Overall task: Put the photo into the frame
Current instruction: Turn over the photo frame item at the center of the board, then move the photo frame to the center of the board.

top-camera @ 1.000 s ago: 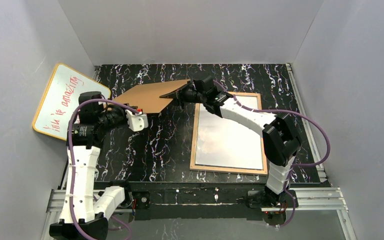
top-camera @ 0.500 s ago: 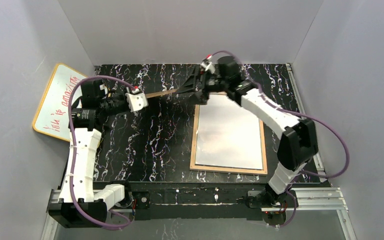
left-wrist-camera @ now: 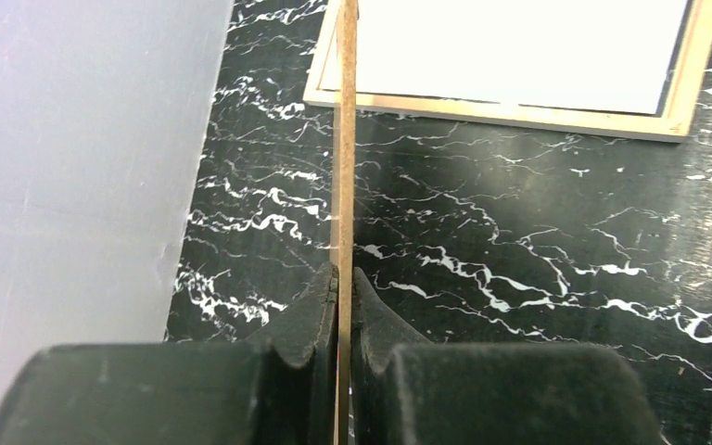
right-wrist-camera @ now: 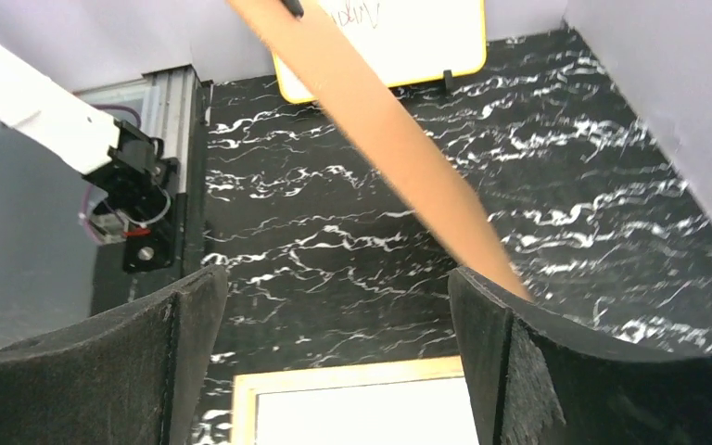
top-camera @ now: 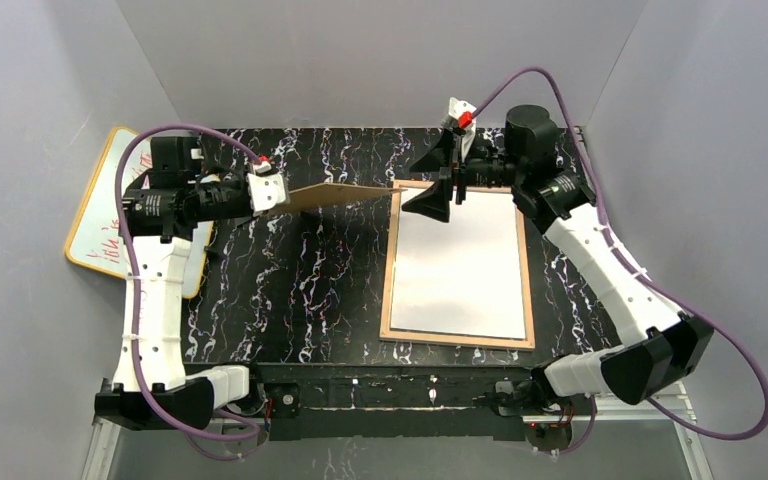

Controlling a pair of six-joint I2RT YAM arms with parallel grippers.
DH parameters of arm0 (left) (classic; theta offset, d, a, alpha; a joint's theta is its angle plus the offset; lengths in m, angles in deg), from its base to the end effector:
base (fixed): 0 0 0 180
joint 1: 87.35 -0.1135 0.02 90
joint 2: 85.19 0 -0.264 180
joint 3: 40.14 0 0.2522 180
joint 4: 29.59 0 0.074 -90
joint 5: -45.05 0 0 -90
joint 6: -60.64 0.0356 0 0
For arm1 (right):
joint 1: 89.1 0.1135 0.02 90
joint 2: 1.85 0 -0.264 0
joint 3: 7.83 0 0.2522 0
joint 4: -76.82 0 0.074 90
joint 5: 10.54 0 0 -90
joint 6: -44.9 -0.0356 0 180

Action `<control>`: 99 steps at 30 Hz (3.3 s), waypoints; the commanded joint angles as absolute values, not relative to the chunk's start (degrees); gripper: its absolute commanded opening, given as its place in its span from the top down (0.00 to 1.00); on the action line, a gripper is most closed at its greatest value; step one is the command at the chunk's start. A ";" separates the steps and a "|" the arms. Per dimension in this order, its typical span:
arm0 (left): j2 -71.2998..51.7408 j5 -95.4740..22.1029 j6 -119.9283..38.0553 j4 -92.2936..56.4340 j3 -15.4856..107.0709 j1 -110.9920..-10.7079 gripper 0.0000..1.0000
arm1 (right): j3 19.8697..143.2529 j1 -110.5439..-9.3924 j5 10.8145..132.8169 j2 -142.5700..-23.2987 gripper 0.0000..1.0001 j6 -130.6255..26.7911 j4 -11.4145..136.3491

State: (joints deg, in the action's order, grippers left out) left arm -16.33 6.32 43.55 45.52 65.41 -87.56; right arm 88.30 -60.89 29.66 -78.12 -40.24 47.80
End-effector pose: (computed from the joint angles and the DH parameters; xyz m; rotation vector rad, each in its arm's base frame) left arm 0.2026 -0.0270 0.4506 1.4996 1.2851 -0.1878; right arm 0.2429 0.1612 0.4402 -1.1029 1.4063 1.0419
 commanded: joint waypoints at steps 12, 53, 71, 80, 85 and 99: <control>-15.06 10.12 42.53 53.77 72.48 -82.66 1.00 | 89.87 -52.63 24.13 -86.12 0.12 -27.32 54.10; -13.42 -23.09 -11.88 4.27 70.55 -81.04 0.02 | 83.45 -63.46 47.69 -85.45 0.99 -80.75 70.48; 6.38 -20.50 -22.30 8.38 55.34 -68.74 0.16 | 100.93 -79.75 59.82 -71.64 0.99 -84.65 26.12; 20.48 -20.34 -26.06 7.46 58.05 -60.02 0.20 | 104.90 -79.91 67.51 -67.17 0.99 -81.19 12.85; 24.59 -20.86 -28.29 4.76 56.20 -57.83 0.28 | 104.28 -79.87 68.51 -64.36 0.99 -81.14 9.35; 31.61 -20.33 -31.86 1.35 57.81 -56.77 0.46 | 107.76 -79.88 69.89 -64.27 0.99 -79.55 4.63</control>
State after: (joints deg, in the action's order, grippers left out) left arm 31.30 -20.81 -30.94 1.65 56.17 -57.15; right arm 104.93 -79.86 70.75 -65.40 -79.36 -0.05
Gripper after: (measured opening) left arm 0.543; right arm 0.045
